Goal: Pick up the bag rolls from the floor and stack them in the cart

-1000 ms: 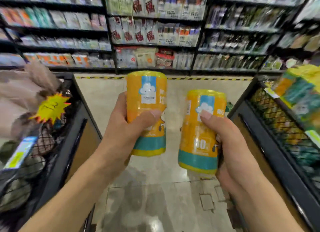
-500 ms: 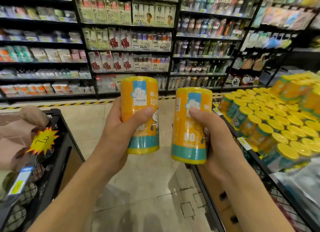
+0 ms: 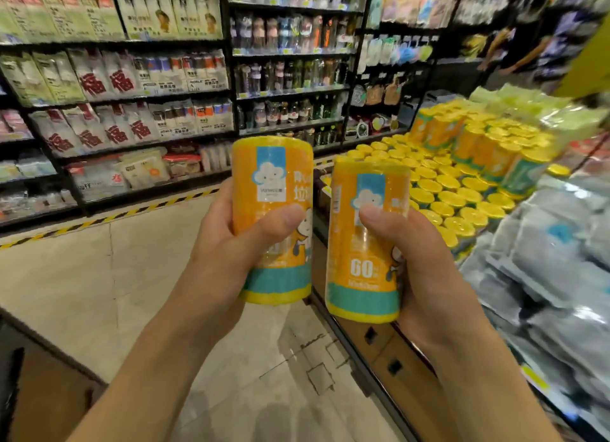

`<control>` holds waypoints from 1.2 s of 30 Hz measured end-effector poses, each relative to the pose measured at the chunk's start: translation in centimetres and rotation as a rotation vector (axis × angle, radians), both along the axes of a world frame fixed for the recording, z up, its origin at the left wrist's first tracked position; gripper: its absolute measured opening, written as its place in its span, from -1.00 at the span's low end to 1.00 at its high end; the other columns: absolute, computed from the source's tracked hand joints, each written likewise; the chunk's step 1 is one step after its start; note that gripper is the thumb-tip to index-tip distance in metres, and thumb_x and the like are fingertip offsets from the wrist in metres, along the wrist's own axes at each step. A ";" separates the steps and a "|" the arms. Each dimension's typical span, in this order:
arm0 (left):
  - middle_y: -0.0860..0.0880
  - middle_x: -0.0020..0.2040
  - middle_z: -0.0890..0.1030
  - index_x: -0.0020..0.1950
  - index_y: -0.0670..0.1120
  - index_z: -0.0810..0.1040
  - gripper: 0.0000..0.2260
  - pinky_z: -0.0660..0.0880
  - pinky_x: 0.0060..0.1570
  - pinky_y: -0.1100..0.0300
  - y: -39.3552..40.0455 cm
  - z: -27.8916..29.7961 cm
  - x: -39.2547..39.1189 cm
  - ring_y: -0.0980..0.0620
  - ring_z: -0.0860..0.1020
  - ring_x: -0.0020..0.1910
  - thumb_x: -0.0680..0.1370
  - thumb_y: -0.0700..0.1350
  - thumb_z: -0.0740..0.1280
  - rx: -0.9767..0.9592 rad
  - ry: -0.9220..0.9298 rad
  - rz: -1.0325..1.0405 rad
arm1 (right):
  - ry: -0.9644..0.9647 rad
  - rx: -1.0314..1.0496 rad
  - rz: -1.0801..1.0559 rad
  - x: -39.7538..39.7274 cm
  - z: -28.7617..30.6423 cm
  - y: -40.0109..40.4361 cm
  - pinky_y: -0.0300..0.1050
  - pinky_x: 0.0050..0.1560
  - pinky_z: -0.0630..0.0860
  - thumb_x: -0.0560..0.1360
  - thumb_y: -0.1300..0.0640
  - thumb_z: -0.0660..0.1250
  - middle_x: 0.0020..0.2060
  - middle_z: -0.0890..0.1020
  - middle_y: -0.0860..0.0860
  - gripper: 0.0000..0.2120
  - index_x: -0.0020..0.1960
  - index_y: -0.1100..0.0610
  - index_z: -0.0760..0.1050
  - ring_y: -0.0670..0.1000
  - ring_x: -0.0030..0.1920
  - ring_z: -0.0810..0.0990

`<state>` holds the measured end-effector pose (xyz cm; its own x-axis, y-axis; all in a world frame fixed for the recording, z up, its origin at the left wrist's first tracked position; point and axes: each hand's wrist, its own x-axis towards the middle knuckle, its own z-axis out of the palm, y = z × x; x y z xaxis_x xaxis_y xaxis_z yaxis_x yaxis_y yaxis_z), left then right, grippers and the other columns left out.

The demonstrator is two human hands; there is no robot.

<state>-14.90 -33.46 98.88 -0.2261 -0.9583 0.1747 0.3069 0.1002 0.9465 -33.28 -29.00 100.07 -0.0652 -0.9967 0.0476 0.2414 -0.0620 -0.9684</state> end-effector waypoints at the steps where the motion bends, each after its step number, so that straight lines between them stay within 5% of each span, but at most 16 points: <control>1: -0.07 0.13 0.71 0.36 0.01 0.48 -0.38 0.65 -0.12 0.05 -0.4 0.2 -0.8 -0.13 0.71 0.04 0.32 -0.05 0.56 -0.010 -0.002 -0.053 | -0.001 0.001 -0.041 -0.5 0.0 0.4 0.03 -0.14 0.66 0.26 -0.06 0.51 -0.06 0.73 0.08 -0.44 0.22 0.09 0.59 0.09 -0.11 0.73; 15: -0.01 0.07 0.71 0.26 0.09 0.53 -0.42 0.63 -0.06 -0.09 2.5 0.1 -11.1 -0.09 0.71 -0.01 0.25 0.08 0.52 -0.051 0.018 -0.959 | 0.006 0.052 -1.093 2.7 1.2 17.2 -0.03 -0.19 0.64 0.27 0.02 0.54 -0.12 0.73 0.05 -0.57 0.12 0.06 0.63 0.05 -0.16 0.72; 20: -0.05 0.01 0.71 0.29 -0.02 0.52 -0.33 0.64 -0.18 0.02 10.2 0.2 -12.8 -0.07 0.70 -0.11 0.21 0.09 0.54 0.011 -0.010 -1.307 | -0.029 0.076 -1.471 7.8 1.4 25.4 0.02 -0.15 0.68 0.31 0.03 0.46 -0.13 0.73 0.06 -0.66 0.08 0.05 0.63 0.07 -0.16 0.73; 25: -0.04 0.02 0.72 0.27 0.00 0.54 -0.35 0.62 -0.20 0.04 19.3 0.3 -13.6 -0.09 0.72 -0.09 0.21 0.10 0.55 0.050 -0.040 -1.573 | -0.016 0.041 -1.738 12.0 1.3 33.2 0.06 -0.13 0.67 0.23 -0.03 0.52 -0.09 0.71 0.11 -0.42 0.20 0.16 0.59 0.09 -0.15 0.70; 27: -0.03 0.04 0.72 0.26 0.04 0.55 -0.40 0.62 -0.21 0.03 23.3 0.4 -13.6 -0.10 0.72 -0.08 0.24 0.07 0.57 0.031 -0.054 -1.665 | -0.027 0.039 -1.835 13.5 1.1 36.6 0.07 -0.14 0.68 0.23 0.02 0.54 -0.10 0.72 0.10 -0.47 0.17 0.14 0.60 0.08 -0.17 0.71; 36: -0.02 0.00 0.73 0.18 0.03 0.57 -0.42 0.65 -0.19 0.03 42.4 -0.5 -14.0 -0.06 0.72 -0.11 0.18 0.09 0.55 0.029 -0.065 -1.868 | -0.125 0.004 -2.155 17.2 -0.1 53.6 0.06 -0.14 0.64 0.21 -0.01 0.54 -0.13 0.72 0.10 -0.41 0.21 0.15 0.58 0.10 -0.19 0.70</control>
<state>-28.94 8.98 98.42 -0.8573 0.5020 0.1138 -0.0454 -0.2940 0.9547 -16.04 24.65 99.99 -0.7939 0.6063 -0.0470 -0.1359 -0.2522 -0.9581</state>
